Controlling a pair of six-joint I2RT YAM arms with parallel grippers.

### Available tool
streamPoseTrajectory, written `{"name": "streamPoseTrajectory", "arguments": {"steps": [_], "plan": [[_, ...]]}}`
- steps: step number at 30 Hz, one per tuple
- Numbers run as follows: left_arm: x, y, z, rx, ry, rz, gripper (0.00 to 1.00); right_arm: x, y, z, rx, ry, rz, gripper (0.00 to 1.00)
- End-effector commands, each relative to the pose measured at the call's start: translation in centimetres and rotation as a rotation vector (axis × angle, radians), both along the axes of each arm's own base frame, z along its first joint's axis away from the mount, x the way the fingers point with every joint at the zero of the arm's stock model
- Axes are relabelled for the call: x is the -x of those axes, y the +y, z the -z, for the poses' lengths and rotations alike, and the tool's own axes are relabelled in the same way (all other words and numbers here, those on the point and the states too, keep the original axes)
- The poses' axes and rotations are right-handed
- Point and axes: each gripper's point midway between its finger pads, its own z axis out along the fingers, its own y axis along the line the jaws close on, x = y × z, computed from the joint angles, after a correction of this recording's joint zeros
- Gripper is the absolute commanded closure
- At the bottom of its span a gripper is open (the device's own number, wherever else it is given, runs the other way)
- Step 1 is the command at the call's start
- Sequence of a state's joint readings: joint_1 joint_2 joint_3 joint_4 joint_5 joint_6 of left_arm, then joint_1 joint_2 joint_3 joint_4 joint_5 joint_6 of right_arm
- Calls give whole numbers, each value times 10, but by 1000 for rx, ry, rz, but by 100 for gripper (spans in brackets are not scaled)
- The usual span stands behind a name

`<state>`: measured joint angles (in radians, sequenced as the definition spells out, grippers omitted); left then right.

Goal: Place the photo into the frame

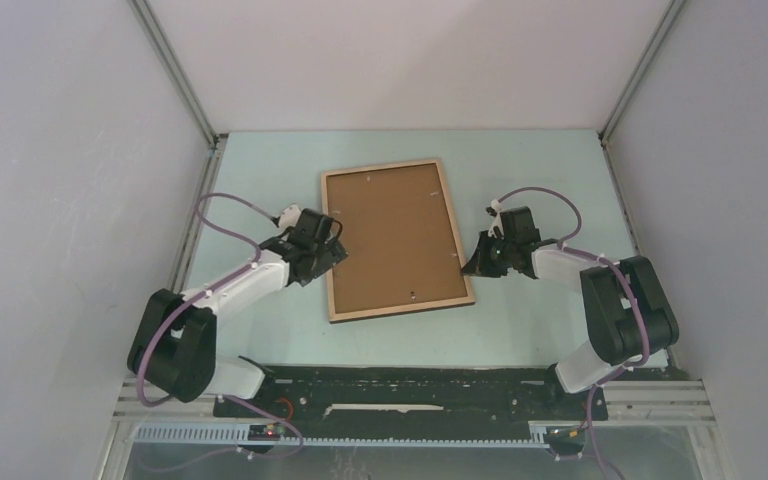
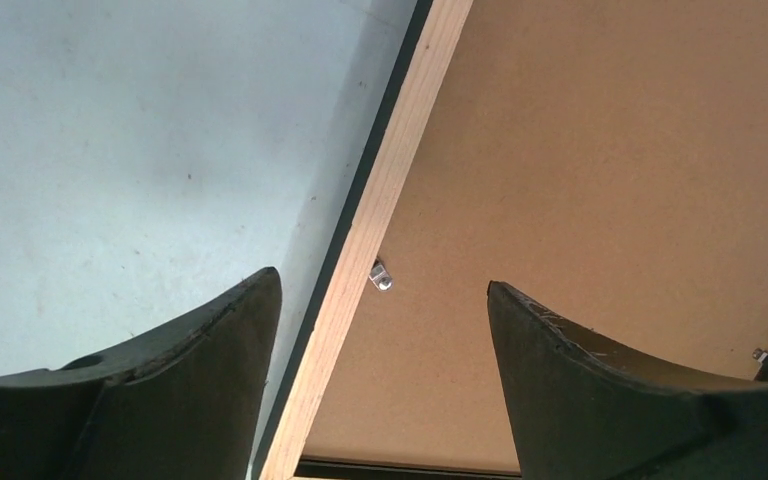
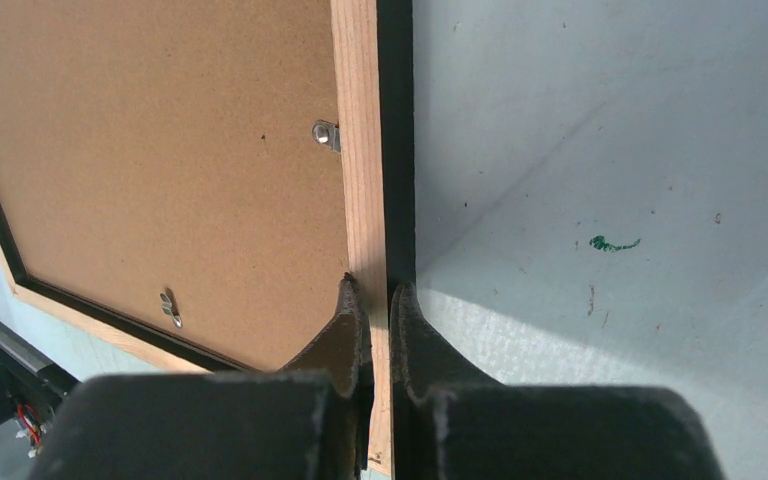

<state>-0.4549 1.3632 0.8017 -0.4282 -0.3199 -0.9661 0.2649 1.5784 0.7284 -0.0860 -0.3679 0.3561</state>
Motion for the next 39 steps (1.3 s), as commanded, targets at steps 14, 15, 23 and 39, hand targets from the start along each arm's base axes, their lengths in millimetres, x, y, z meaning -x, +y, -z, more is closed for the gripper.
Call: {"name": "streamPoseTrajectory", "arguments": {"steps": [14,15,23,39], "plan": [[0,-5,38,49,141,-194,52,12,7,8,-12,60,-24,100],[1,-5,40,49,147,-197,54,12,7,8,-13,60,-24,100],[4,2,44,9,166,-211,79,12,8,8,-16,62,-28,100],[-21,-7,-2,-66,-38,120,79,13,8,8,-16,62,-29,100]]}}
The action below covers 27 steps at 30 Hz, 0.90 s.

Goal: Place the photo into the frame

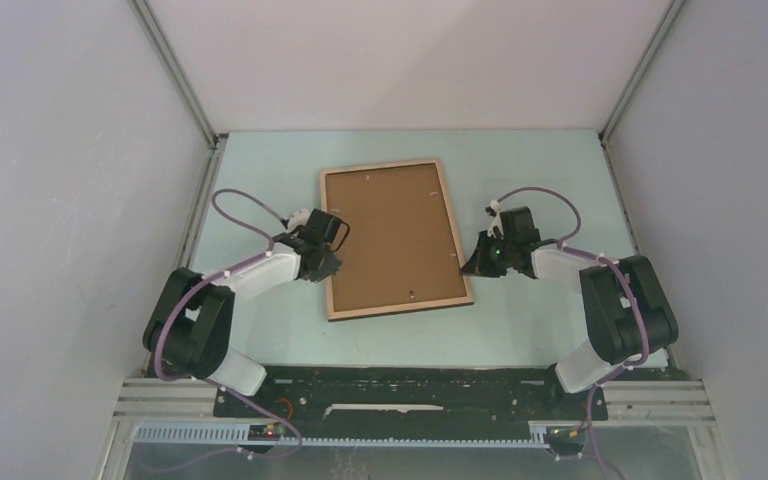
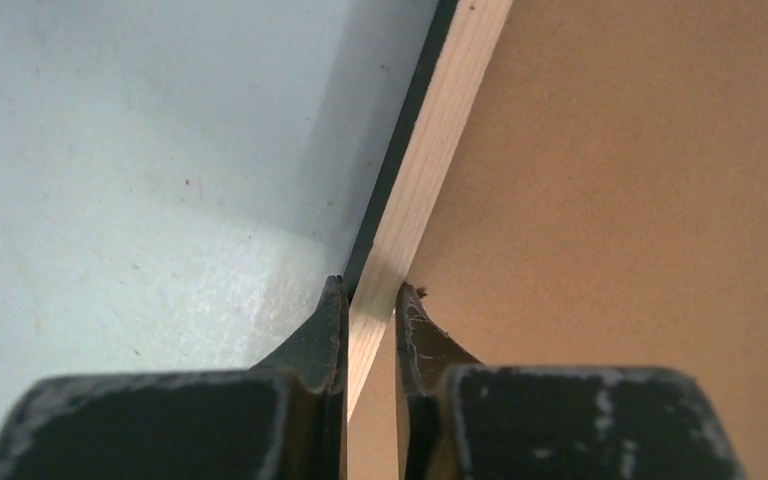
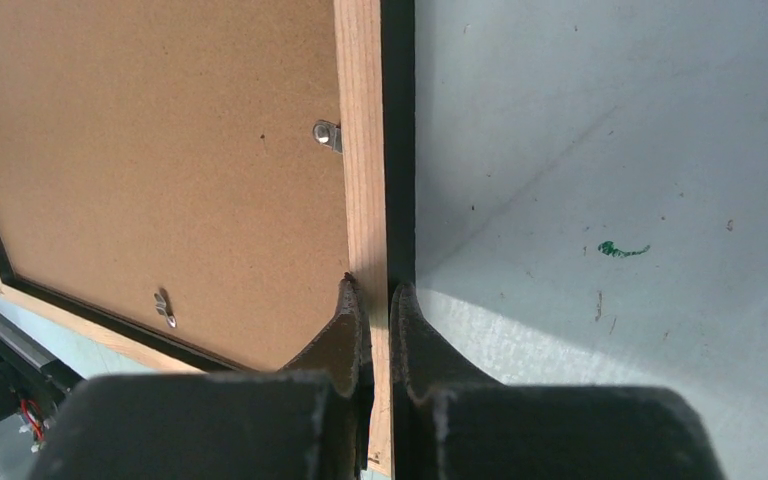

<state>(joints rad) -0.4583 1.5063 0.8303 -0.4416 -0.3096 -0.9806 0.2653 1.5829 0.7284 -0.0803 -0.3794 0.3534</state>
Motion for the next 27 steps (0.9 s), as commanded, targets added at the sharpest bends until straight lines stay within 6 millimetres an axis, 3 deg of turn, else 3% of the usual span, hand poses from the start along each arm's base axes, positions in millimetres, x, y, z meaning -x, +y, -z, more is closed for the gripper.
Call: {"name": "streamPoseTrajectory", "arguments": {"steps": [1,3,5,7,12,18,24,27], "plan": [[-25,-8,-40,-18,-160,170,68,13,6,8,-7,63,-20,100],[-23,-8,-46,-20,-185,210,37,13,6,8,-6,63,-20,100],[-21,-7,-48,-23,-210,234,21,13,6,8,-2,63,-21,100],[-16,-4,-48,-27,-212,245,15,13,6,8,2,60,-21,100],[-5,-1,-35,-32,-169,277,12,12,6,8,11,55,-16,100],[-5,-5,-21,-75,-111,320,13,12,7,9,12,52,-19,100],[-6,-2,-1,-110,-46,290,24,12,8,7,8,50,-25,100],[-13,-8,-6,-69,-81,273,23,12,7,8,12,48,-23,100]]}}
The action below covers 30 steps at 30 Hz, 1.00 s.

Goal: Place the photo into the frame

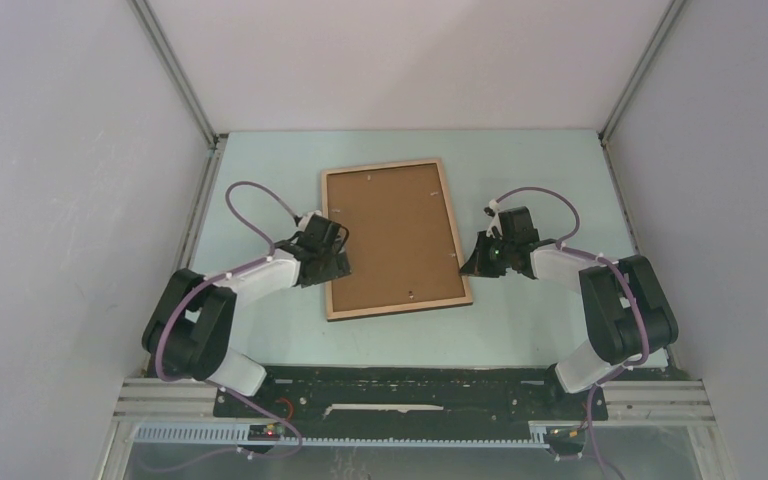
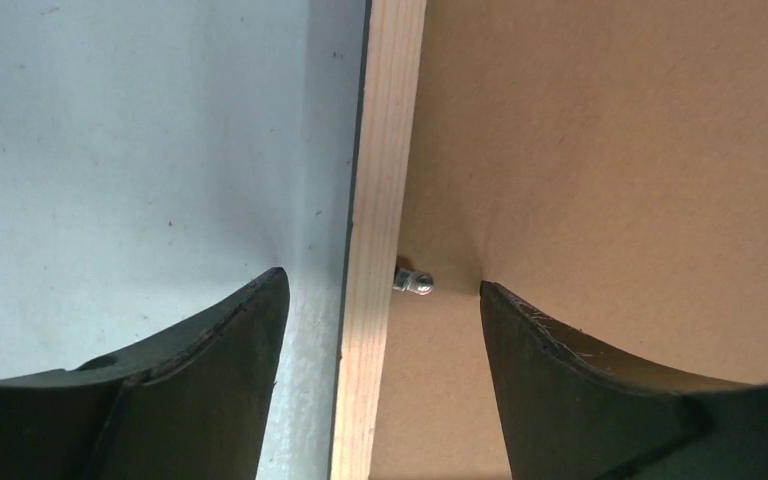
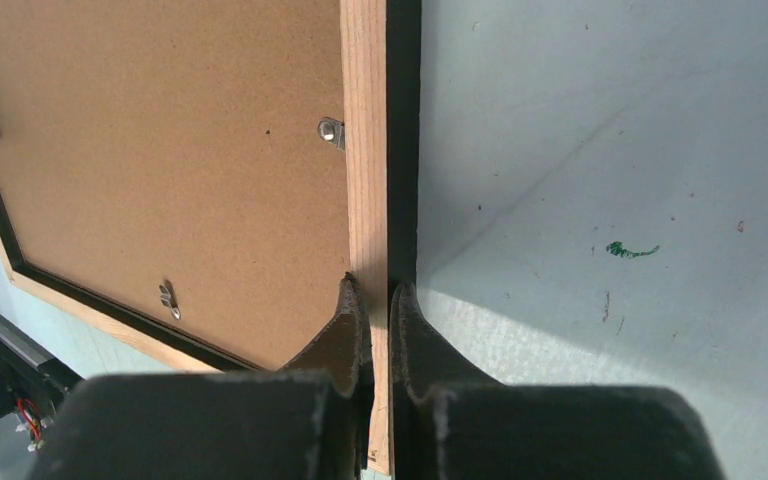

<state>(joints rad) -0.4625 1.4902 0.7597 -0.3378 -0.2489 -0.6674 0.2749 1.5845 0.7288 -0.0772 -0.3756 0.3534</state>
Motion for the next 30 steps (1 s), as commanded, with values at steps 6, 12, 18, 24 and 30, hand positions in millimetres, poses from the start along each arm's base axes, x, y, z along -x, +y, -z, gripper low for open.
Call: {"name": "streamPoseTrajectory", "arguments": {"steps": [6,12,18,24,30], "plan": [[-20,-28,-20,173,-77,18,17,11,2,7,21,51,-5,99],[3,-50,-17,344,-62,73,14,9,-1,6,36,40,10,85],[20,-62,-19,439,-70,126,13,11,5,2,41,25,-8,73],[21,-53,-15,388,-104,115,1,-5,-7,-15,91,-43,120,33],[5,-43,-39,358,-251,101,0,-58,-18,-53,179,-113,312,7]]}}
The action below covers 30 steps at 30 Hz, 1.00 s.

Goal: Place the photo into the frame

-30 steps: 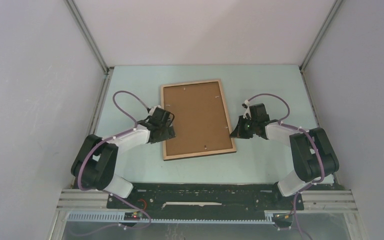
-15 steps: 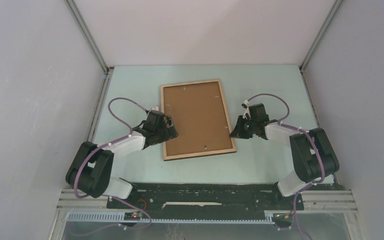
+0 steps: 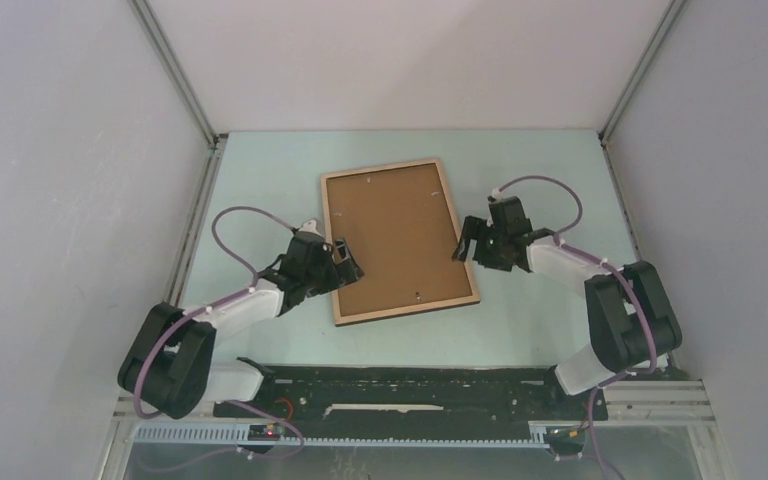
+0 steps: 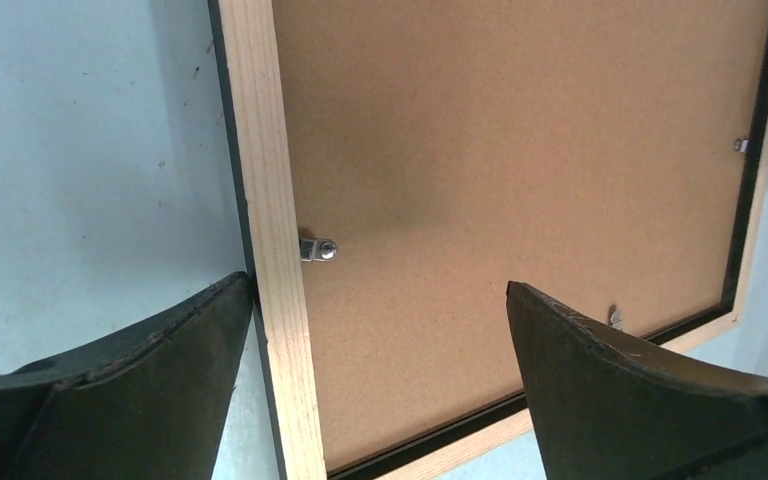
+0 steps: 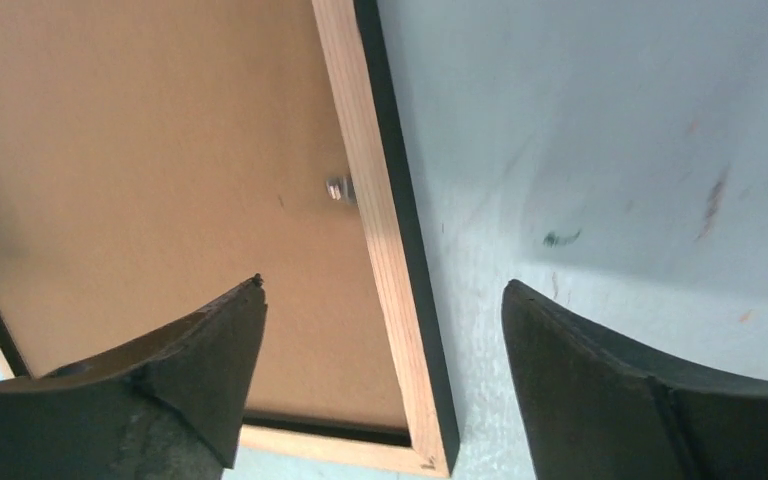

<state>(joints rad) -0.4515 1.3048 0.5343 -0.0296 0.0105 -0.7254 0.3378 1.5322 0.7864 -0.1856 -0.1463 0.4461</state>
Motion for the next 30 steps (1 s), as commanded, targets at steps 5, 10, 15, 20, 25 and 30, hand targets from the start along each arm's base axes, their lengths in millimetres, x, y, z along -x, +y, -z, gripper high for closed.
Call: {"name": "streamPoseTrajectory", "arguments": {"steps": [5,10,15,20,25,30], "plan": [[-20,11,-39,-13,-227,-42,0,-102,2,-62,79,-116,212,0],[-25,23,-39,-85,-266,-56,1,-159,13,-52,130,-74,253,1],[-26,14,-36,-30,-281,-46,3,-205,30,-46,133,-72,273,7],[-29,13,-29,-28,-239,-53,4,-225,35,-32,174,-103,275,13],[-32,13,-29,-24,-234,-60,4,-224,43,-13,178,-64,241,19],[-33,13,-27,-26,-220,-66,5,-223,44,-6,232,-68,222,19]]}}
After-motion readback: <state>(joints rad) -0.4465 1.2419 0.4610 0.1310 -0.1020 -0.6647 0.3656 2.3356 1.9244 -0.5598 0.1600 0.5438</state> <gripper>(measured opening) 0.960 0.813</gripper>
